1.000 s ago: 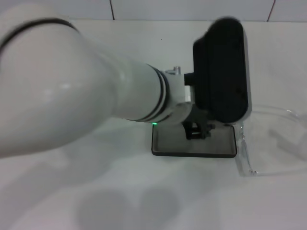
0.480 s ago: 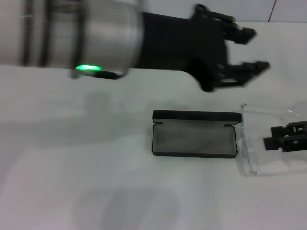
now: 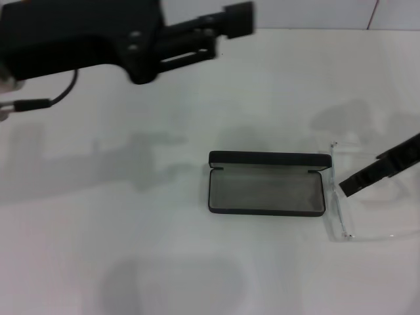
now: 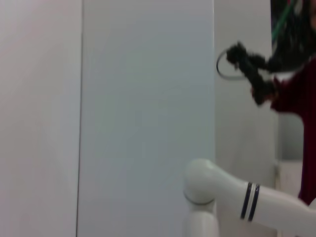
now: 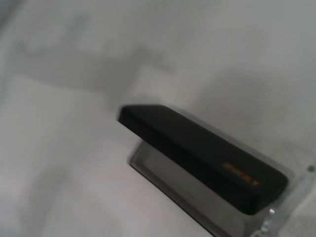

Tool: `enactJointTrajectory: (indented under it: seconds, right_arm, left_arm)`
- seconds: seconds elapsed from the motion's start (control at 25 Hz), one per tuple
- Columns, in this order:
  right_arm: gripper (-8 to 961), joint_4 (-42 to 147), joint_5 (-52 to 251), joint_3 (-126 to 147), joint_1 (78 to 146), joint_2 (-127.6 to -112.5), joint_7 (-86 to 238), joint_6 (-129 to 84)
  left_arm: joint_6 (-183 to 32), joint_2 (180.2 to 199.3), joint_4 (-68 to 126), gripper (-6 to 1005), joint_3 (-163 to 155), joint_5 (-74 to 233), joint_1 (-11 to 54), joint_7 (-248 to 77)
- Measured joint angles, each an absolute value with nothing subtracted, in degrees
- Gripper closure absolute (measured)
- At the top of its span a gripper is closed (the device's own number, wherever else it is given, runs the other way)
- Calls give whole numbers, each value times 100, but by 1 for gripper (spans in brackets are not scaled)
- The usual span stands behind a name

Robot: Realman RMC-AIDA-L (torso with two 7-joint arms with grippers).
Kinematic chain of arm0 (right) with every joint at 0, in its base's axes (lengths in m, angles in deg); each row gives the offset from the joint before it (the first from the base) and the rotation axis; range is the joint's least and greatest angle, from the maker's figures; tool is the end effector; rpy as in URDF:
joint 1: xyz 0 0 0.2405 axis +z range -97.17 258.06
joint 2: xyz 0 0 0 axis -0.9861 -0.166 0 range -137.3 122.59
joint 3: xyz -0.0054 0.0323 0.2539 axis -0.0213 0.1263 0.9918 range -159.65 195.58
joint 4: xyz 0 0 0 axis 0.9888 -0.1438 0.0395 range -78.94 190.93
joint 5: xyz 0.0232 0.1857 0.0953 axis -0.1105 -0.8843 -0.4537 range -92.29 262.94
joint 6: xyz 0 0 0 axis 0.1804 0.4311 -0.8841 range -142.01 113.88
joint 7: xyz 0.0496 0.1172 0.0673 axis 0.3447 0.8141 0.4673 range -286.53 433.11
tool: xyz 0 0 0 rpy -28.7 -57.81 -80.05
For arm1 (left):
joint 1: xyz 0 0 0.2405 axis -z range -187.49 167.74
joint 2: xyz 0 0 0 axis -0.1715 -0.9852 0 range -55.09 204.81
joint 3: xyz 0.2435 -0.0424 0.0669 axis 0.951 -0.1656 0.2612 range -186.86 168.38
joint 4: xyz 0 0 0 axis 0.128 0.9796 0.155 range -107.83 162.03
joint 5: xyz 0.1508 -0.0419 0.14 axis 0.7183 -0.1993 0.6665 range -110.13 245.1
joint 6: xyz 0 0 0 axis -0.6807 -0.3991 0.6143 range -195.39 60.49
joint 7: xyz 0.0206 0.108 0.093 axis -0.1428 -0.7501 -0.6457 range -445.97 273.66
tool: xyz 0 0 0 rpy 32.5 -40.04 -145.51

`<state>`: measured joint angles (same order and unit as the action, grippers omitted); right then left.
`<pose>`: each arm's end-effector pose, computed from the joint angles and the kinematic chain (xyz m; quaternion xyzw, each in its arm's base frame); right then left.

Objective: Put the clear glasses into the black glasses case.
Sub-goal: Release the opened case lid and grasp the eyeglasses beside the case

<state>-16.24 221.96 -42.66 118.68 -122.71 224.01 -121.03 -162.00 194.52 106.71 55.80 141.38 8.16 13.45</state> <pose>0.1809 0.3452 0.0510 -0.8792 0.4658 -0.0827 0.0568 -0.1154 0.2918 0.0810 -0.9003 -0.0313 -0.4288 0.0673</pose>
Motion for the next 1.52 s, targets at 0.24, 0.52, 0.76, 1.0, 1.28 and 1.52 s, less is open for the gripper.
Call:
enactJointTrajectory:
  seconds: [0.24,0.52,0.76,1.0,1.28,1.52]
  right_arm:
    - [347,-1245,22914,-4895,12449,-12297,22842,-11912]
    - [387,-916,23110,-5623,12780,-12314,22991,-11343]
    - [390,-577,23063,-5637,12916,-12314,22940,-11124]
    - [394,-202,23052,-5651,12969,-12324,22853,-10896]
    - [397,18,23088,-5668,12987,-12319,22763,-10764]
    - [480,49,23081,-5685,12848,-12319,22548,-10731]
  left_arm:
    - [-16542,19450,10222,510,5371,13995,805,916]
    - [-16628,19443,9971,518,5429,13875,766,600]
    - [-16641,19435,9851,525,5414,13917,908,540]
    - [-16638,19428,9537,531,5409,13928,1012,378]
    - [-16638,19406,9435,539,5397,13930,1033,341]
    - [-16639,19403,9433,546,5394,13930,987,340]
